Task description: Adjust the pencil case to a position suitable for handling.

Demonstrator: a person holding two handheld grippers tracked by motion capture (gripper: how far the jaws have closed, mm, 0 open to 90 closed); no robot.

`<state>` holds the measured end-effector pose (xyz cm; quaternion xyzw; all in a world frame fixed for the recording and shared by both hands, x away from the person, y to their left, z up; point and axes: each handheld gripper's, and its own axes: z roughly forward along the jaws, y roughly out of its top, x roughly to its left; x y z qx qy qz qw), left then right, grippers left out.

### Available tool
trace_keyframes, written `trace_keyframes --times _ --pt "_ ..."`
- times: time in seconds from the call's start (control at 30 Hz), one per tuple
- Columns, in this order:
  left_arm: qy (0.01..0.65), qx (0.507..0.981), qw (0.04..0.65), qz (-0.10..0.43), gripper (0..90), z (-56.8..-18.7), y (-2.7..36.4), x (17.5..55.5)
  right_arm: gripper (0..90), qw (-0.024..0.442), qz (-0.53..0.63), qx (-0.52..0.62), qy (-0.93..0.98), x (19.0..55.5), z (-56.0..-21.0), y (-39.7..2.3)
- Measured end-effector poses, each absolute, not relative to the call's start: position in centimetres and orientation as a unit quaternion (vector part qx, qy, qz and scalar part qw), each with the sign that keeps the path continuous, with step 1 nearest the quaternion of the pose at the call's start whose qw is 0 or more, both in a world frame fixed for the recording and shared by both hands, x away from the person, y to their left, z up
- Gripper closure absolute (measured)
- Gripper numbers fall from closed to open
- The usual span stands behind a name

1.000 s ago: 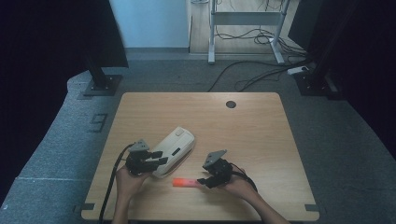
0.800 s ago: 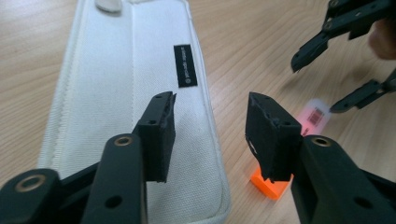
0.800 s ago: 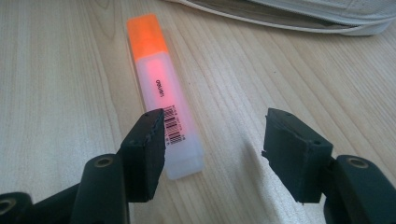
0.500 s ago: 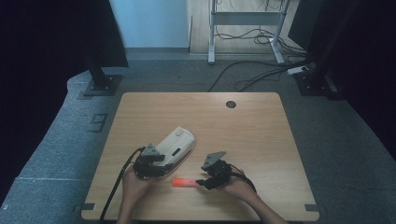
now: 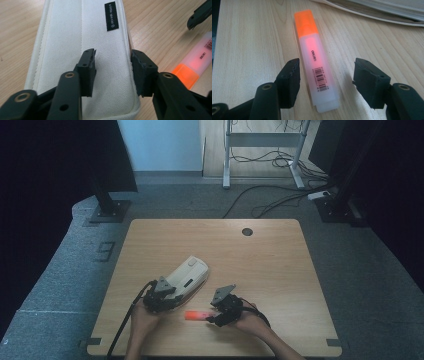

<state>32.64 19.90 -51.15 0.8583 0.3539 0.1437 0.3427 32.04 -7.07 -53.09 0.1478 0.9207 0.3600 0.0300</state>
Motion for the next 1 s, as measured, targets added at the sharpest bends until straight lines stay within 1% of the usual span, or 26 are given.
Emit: trace_keyframes --times 0.03,0.07,0.1,0.17,0.27,0.37,0.4,0.53,0.57,0.6,0.63,0.77,0.8,1.0 --pt "0.358 0.857 0.344 0.139 58.6 -51.1 20.0 32.7 37.6 0.03 0.36 0.148 0.921 32.0 -53.1 -7.1" --pt "0.361 0.855 0.347 0.134 62.2 -51.0 20.2 32.8 37.8 0.031 0.358 0.145 0.922 32.0 -53.2 -7.0" --pt "0.364 0.854 0.349 0.131 62.2 -50.9 20.3 32.8 37.8 0.031 0.358 0.145 0.922 32.0 -53.2 -7.0" --pt "0.369 0.849 0.357 0.125 66.6 -50.8 20.6 32.8 38.1 0.031 0.356 0.143 0.923 32.1 -53.3 -6.9" --pt "0.377 0.842 0.369 0.114 70.4 -50.5 21.0 33.0 38.6 0.032 0.354 0.141 0.924 32.1 -53.4 -6.8" --pt "0.381 0.833 0.382 0.122 75.4 -50.0 21.4 32.9 39.2 0.035 0.35 0.138 0.926 32.1 -53.5 -6.7" --pt "0.383 0.83 0.387 0.121 77.1 -49.9 21.6 32.9 41.3 0.034 0.348 0.134 0.927 32.0 -53.6 -6.6" --pt "0.391 0.819 0.404 0.115 78.2 -49.4 22.2 32.9 43.1 0.039 0.346 0.131 0.928 32.0 -53.8 -6.5" --pt "0.394 0.815 0.409 0.115 78.5 -49.2 22.4 32.9 45.1 0.039 0.345 0.131 0.928 32.0 -53.7 -6.4" --pt "0.395 0.812 0.413 0.115 78.8 -49.1 22.4 32.9 50.0 0.042 0.343 0.127 0.93 31.9 -53.7 -6.3" --pt "0.396 0.811 0.416 0.116 78.8 -49.0 22.5 32.9 50.0 0.042 0.343 0.127 0.93 31.9 -53.7 -6.3" --pt "0.401 0.803 0.427 0.113 78.9 -48.7 22.8 32.9 59.9 0.038 0.339 0.118 0.933 31.8 -53.5 -6.1" --pt "0.402 0.801 0.428 0.114 79.0 -48.6 22.9 32.9 63.5 0.036 0.337 0.118 0.934 31.8 -53.4 -6.0" --pt "0.404 0.799 0.431 0.114 79.1 -48.5 23.0 33.0 65.1 0.035 0.331 0.133 0.933 31.7 -53.3 -5.8"
